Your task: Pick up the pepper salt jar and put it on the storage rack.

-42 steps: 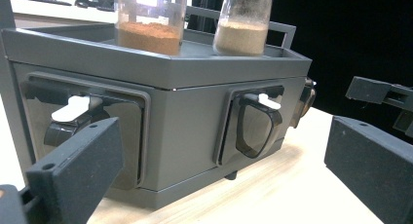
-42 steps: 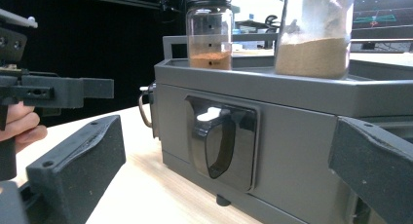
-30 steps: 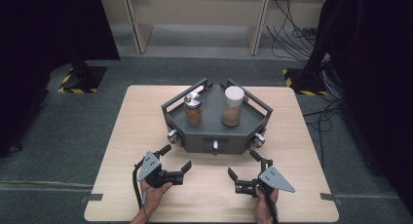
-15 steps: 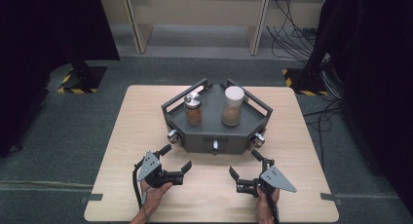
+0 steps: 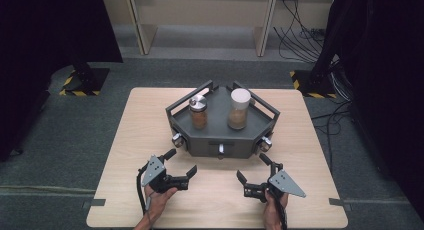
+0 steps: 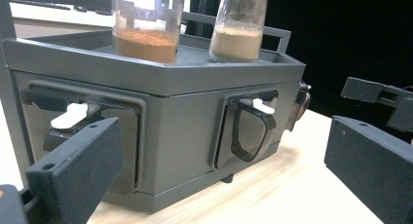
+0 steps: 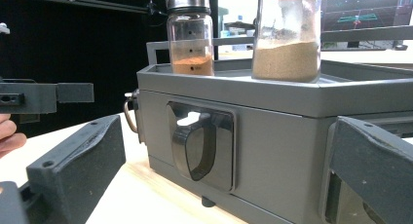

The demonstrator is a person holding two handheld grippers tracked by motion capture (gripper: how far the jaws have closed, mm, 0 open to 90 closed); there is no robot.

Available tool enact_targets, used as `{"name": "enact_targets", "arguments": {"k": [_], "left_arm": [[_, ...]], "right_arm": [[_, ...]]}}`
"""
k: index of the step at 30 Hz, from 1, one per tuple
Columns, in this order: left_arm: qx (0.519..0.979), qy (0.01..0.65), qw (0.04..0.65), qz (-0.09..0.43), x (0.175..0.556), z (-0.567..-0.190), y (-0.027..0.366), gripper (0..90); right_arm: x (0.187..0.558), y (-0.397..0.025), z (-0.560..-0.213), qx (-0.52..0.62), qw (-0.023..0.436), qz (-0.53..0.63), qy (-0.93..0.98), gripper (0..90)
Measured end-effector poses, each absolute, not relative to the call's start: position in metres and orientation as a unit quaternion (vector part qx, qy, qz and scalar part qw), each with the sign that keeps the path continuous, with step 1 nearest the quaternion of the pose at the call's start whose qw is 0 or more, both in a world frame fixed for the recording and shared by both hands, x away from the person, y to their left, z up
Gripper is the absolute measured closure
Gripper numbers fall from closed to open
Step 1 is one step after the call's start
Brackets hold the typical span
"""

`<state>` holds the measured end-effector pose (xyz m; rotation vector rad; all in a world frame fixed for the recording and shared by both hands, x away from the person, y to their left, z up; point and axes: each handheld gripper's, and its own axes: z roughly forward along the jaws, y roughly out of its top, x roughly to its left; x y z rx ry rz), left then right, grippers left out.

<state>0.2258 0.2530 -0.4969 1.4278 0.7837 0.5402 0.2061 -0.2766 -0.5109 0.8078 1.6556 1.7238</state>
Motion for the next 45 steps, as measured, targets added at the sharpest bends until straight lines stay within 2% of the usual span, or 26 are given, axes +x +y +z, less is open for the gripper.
{"name": "enact_targets", "arguments": {"k": [45], "left_arm": [[0.629,0.346,0.654,0.238,0.2259,-0.4968,0.2532,0.3]], "right_arm": [[0.2053,-0.2791,-0.5103,0.313,0.308,0.65,0.62,0.3]]}}
